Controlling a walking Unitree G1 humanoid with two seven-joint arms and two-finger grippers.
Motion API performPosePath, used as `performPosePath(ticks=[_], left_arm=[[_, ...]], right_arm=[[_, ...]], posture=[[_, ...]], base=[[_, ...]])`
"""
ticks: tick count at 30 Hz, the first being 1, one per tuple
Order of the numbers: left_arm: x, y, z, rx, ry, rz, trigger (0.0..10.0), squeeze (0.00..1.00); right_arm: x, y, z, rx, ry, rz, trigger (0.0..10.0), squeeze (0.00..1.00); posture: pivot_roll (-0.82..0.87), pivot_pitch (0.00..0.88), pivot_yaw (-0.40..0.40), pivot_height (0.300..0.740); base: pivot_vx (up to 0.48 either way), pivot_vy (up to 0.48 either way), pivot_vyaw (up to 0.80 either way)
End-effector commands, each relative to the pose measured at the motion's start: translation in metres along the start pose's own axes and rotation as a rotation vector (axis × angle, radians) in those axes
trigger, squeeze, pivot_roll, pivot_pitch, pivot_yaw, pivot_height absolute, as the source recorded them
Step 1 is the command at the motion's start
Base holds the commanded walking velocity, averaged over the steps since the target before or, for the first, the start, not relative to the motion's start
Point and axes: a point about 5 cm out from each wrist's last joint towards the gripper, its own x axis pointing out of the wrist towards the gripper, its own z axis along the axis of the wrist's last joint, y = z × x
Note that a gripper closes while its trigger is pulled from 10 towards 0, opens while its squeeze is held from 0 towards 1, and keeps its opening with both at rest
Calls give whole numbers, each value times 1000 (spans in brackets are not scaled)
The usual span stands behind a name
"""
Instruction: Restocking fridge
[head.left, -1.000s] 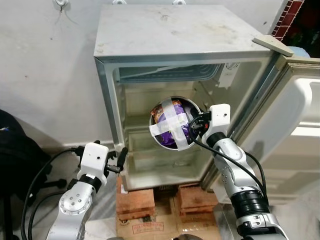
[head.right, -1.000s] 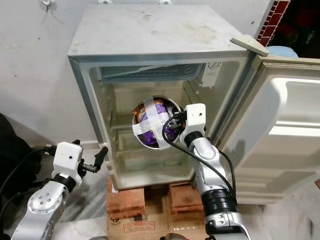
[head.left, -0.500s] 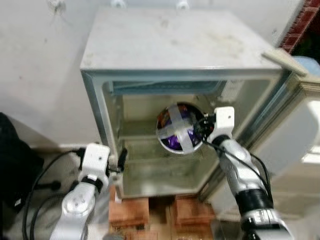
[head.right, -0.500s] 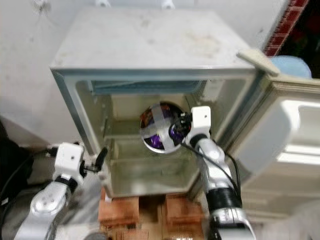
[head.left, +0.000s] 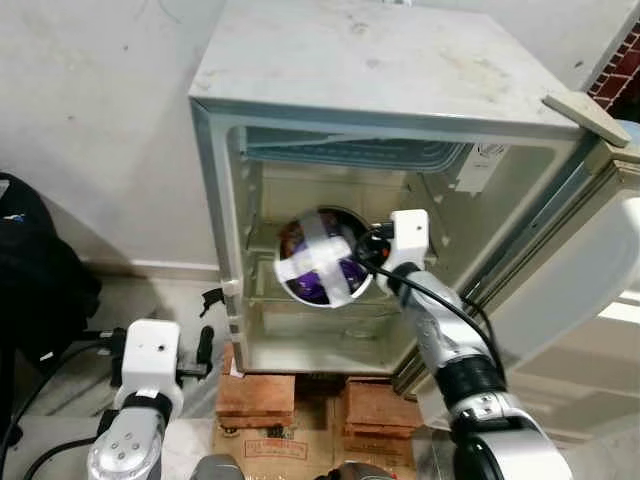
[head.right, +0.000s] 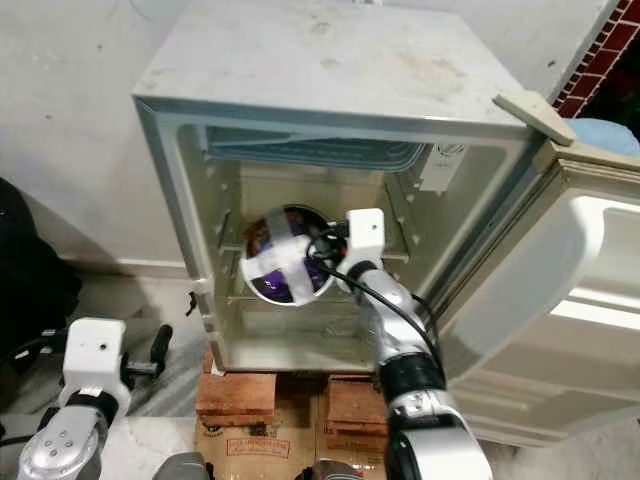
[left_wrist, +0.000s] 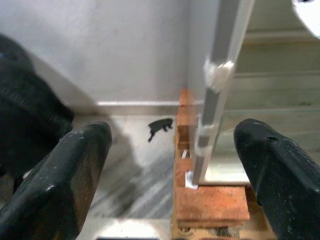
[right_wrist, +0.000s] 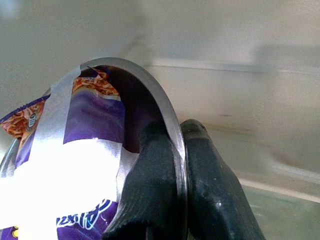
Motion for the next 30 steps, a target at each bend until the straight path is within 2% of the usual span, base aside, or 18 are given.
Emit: performPosePath(ticks=[1,7,10,14,17,19,24,30], left_arm=[[-4,-2,3,-3,-2,3,10000,0],[-21,0,-2,-16,50,38,10000,0],[-33,-1,-5,-27,75,44,10000,0],[-44,-2,-7,-37,101,44,10000,0],[-54,-6,-5,17,94,3,10000,0],[-55,-7,-5,10,101,-1,10000,0],[-64,-9,-6,-22,139,3,10000,0],[-68,-9,-4,-33,152,13,10000,0]], right_arm=[[3,-2,6,11,-18,-2,10000,0],[10,11,6,45,-15,26,10000,0],[17,16,7,125,-8,1,10000,0],[21,20,7,153,1,-14,10000,0],[28,26,13,158,-8,-24,10000,0],[30,27,16,172,-12,-36,10000,0],[40,24,37,269,-58,-165,10000,0],[42,21,43,338,-65,-289,10000,0]], posture=[[209,91,-122,740],[251,141,-145,740],[274,169,-154,740],[288,191,-157,740],[298,213,-157,740],[301,219,-157,740],[316,239,-156,740],[326,250,-160,740]], base=[[0,0,0],[0,0,0],[0,0,0],[0,0,0],[0,0,0],[0,0,0],[0,0,0],[0,0,0]])
